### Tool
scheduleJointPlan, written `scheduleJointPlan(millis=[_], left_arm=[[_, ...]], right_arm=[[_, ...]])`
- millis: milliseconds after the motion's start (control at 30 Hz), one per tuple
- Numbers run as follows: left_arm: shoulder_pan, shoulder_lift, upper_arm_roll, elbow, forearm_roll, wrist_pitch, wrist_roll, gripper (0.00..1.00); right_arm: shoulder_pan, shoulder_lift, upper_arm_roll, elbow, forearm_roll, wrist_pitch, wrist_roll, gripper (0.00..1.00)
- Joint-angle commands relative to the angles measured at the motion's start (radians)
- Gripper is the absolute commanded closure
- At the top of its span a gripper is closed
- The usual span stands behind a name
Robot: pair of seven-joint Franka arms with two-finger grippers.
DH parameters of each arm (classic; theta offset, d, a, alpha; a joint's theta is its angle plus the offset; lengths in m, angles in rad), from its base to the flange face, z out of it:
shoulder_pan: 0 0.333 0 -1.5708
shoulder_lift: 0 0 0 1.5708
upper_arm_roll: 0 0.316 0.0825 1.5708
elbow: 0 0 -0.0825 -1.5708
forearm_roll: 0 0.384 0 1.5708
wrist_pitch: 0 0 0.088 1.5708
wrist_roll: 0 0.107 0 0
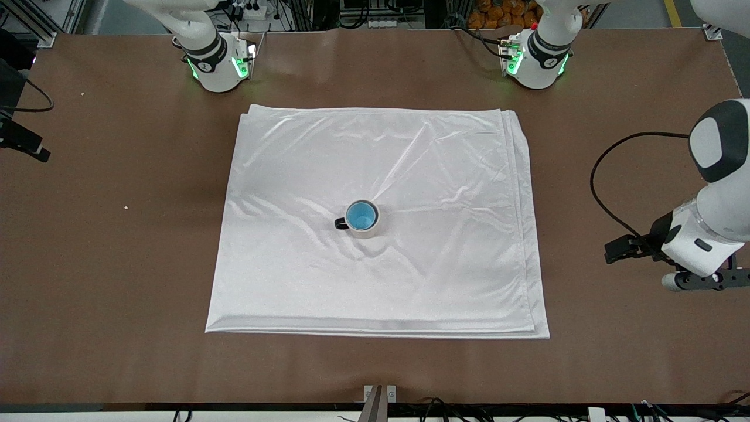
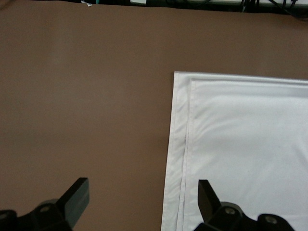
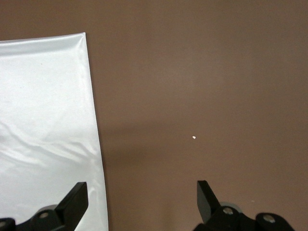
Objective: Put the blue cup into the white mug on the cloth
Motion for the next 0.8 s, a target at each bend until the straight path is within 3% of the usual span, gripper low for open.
scheduleJointPlan(millis=[0, 167, 333, 533, 767], left_arm=[[-0.007, -0.098, 0.038, -0.041, 0.001, -0.126, 0.095, 0.0], [-0.013, -0.179, 0.055, -0.046, -0.001, -0.22, 0.102, 0.0], [-0.035, -0.26, 0.055, -0.087, -0.002, -0.27, 0.102, 0.0], [-0.036, -0.331, 0.055, -0.159, -0.002, -0.269, 0.093, 0.0], [-0.035, -0.34, 0.062, -0.184, -0.001, -0.245, 0.098, 0.0]], right_arm=[[0.001, -0.029, 0.01, -0.026, 0.007, 0.006, 0.016, 0.0], [-0.018, -0.028, 0.048, -0.024, 0.007, 0.008, 0.026, 0.0], [-0.076, -0.028, 0.149, -0.024, 0.004, 0.008, 0.08, 0.0], [-0.073, -0.029, 0.149, -0.024, -0.002, 0.006, 0.082, 0.0], [-0.076, -0.025, 0.149, -0.02, -0.002, 0.005, 0.082, 0.0]])
